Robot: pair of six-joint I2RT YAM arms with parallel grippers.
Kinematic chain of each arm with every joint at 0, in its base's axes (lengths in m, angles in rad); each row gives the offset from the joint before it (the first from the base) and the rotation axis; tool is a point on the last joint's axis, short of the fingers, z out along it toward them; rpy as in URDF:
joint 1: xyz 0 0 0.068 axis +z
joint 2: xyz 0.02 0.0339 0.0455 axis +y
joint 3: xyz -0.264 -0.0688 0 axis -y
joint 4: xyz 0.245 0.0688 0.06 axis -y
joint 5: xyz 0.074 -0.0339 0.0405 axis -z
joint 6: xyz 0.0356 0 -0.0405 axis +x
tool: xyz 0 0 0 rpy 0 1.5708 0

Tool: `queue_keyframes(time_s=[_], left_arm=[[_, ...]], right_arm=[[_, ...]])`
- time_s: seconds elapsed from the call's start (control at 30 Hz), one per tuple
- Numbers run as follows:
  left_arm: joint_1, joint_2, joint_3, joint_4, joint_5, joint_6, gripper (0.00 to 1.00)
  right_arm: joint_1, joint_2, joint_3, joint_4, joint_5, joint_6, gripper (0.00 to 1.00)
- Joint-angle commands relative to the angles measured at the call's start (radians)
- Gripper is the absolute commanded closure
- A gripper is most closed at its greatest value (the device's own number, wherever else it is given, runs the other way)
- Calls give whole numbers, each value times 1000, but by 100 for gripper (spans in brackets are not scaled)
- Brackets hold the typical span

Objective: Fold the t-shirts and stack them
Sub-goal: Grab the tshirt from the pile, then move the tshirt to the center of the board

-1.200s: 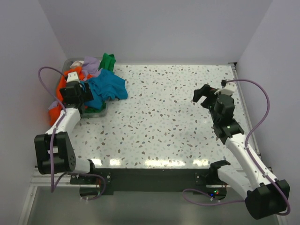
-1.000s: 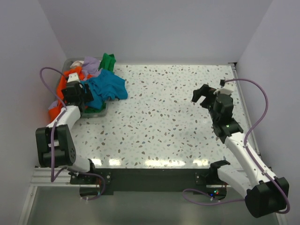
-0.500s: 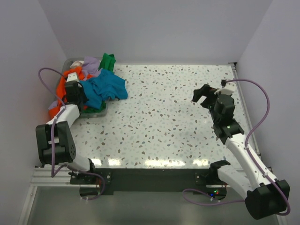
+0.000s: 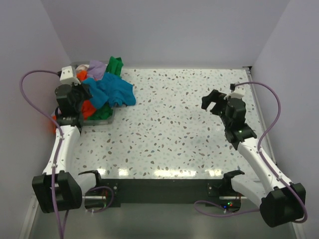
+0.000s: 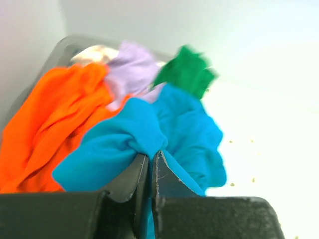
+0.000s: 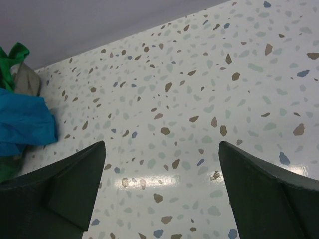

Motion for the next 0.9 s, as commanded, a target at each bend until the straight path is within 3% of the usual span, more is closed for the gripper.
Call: queue_keyframes(time_s=[0.0, 0.3, 0.47, 0.77, 0.87], left_arm=[[-83, -33, 85, 52, 108, -22, 100], [-395, 83, 399, 63, 284, -2, 100], [-517, 235, 595, 81, 494, -25, 100], [-541, 410, 779, 507, 904, -366, 100], [-518, 421, 710, 537, 869, -345, 100]], right_arm=[[1, 25, 63, 23, -61, 1, 1], [0, 41, 146, -64, -76, 7, 1], [0, 23, 183, -118, -43, 6, 1], [0, -39, 208, -193, -1, -4, 1], [1, -56, 191, -199, 8, -7, 1]])
